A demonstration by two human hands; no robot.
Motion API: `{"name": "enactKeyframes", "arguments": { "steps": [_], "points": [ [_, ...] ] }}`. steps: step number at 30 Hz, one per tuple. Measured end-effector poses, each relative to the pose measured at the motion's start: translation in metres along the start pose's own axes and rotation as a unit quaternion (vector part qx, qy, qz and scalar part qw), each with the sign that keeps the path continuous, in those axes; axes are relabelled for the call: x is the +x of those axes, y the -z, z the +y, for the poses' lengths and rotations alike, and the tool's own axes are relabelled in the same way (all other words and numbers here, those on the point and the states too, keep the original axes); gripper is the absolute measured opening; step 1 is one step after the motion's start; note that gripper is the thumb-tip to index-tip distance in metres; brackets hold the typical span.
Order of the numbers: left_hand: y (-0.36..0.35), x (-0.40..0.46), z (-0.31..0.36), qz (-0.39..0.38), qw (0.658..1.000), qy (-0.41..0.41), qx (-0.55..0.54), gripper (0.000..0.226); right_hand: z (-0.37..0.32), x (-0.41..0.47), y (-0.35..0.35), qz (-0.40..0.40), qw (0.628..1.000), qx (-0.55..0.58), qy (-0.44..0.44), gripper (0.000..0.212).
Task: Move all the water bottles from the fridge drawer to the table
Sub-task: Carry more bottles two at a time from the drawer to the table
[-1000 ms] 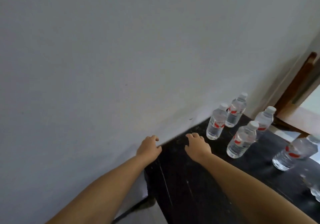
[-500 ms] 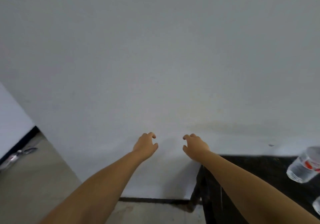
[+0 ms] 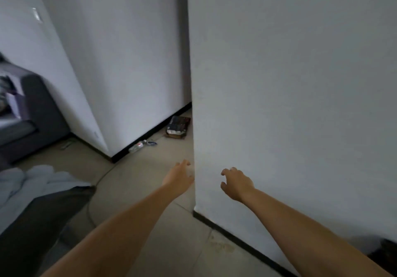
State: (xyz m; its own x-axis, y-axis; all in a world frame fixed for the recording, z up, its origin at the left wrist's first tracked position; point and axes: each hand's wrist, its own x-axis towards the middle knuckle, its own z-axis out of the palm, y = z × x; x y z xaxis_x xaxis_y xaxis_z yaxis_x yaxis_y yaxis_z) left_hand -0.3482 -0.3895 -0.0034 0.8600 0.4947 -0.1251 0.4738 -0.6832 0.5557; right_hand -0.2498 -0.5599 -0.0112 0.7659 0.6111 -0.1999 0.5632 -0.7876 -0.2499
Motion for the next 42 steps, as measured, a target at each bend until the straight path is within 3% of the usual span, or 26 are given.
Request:
{"name": "enactKeyframes", "arguments": {
  "steps": [9, 15, 23, 26, 31, 32, 38, 42],
  "points": [
    [0.084, -0.058, -0.154, 0.129, 0.968, 0.201, -0.073, 0.050, -0.184, 0.046, -0.038, -0.067, 0.976, -0.023, 0.204, 0.052],
    [0.120, -0.104, -0.226, 0.210, 0.917, 0.326, -0.091, 0.050, -0.281, 0.076, -0.062, -0.116, 0.939, -0.060, 0.317, 0.050],
    [0.140, -0.151, -0.270, 0.303, 0.832, 0.455, -0.094, 0.046, -0.398, 0.095, -0.089, -0.168, 0.858, -0.079, 0.478, 0.048],
    [0.129, -0.184, -0.276, 0.322, 0.797, 0.501, -0.096, 0.044, -0.438, 0.066, -0.110, -0.185, 0.809, -0.116, 0.546, 0.047],
    [0.110, -0.279, -0.284, 0.378, 0.697, 0.598, -0.120, 0.044, -0.494, -0.025, -0.150, -0.224, 0.693, -0.143, 0.671, 0.050],
    [0.110, -0.288, -0.284, 0.382, 0.692, 0.601, -0.120, 0.045, -0.498, -0.030, -0.152, -0.222, 0.684, -0.145, 0.680, 0.050],
    [0.077, -0.417, -0.271, 0.432, 0.569, 0.686, -0.137, 0.046, -0.534, -0.145, -0.189, -0.236, 0.567, -0.193, 0.765, 0.048],
    [0.058, -0.490, -0.266, 0.442, 0.515, 0.720, -0.144, 0.047, -0.554, -0.221, -0.216, -0.242, 0.507, -0.205, 0.801, 0.050]
  ]
}}
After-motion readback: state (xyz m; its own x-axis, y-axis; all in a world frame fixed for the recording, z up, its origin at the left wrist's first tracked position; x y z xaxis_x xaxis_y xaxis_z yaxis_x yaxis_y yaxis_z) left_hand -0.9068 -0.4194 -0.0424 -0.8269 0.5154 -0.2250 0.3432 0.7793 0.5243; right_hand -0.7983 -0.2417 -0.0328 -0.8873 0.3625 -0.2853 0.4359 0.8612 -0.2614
